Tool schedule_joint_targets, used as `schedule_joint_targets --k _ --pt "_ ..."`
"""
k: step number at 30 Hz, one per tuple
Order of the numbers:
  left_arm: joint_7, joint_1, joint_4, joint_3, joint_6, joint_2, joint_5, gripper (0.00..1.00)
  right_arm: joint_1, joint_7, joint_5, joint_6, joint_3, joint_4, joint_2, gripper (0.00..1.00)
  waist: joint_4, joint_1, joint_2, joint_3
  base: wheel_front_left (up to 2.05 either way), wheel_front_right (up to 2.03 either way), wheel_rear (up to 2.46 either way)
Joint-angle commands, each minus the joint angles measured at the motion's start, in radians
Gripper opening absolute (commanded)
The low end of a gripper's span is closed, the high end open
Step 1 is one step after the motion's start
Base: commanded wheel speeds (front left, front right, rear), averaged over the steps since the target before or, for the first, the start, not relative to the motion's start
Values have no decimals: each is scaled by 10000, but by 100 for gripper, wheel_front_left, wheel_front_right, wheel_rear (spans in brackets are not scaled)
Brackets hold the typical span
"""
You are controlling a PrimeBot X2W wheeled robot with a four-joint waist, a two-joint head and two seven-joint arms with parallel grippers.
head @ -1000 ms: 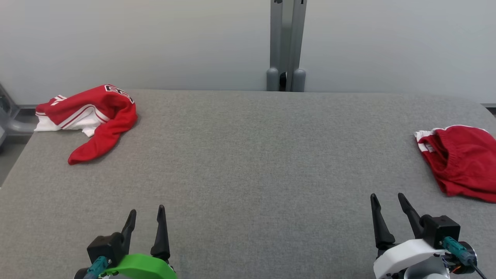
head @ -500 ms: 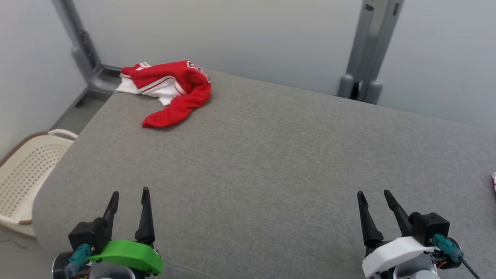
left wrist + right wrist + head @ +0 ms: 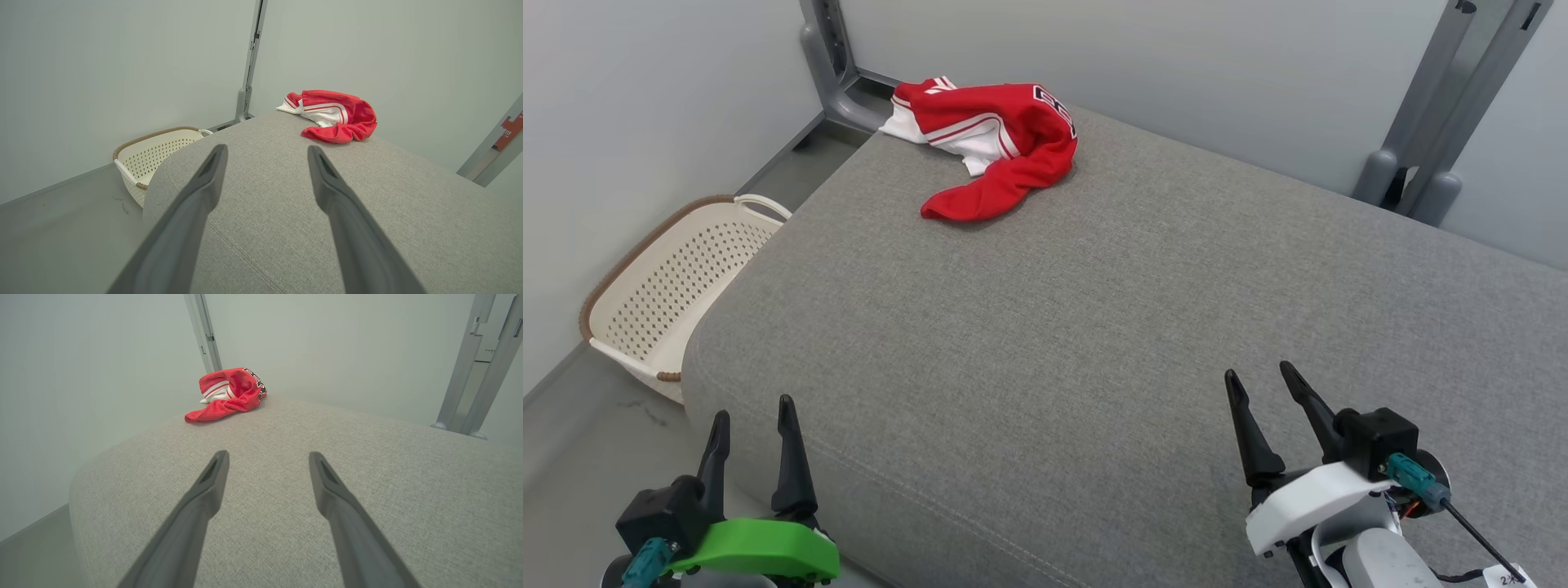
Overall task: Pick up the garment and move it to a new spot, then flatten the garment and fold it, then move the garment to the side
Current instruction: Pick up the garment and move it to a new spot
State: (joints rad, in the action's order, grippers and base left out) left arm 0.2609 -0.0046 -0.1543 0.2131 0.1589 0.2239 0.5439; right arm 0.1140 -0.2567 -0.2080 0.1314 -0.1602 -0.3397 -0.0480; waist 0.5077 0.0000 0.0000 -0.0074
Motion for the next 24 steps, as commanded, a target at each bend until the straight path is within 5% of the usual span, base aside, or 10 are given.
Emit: schedule_joint_targets --k 1,13,24 --pt "32 202 33 -59 7 -43 -79 100 143 -46 104 -14 15 -27 -44 100 80 0 0 83 0 0 0" --pt "-10 -440 -112 -370 -190 240 108 100 51 151 349 -14 466 584 -37 100 -260 0 0 688 0 0 0" --pt "-765 -4284 660 -1401 -696 2301 -126 100 1130 1060 1457 -14 853 2173 -53 100 -2167 0 0 2956 0 0 0"
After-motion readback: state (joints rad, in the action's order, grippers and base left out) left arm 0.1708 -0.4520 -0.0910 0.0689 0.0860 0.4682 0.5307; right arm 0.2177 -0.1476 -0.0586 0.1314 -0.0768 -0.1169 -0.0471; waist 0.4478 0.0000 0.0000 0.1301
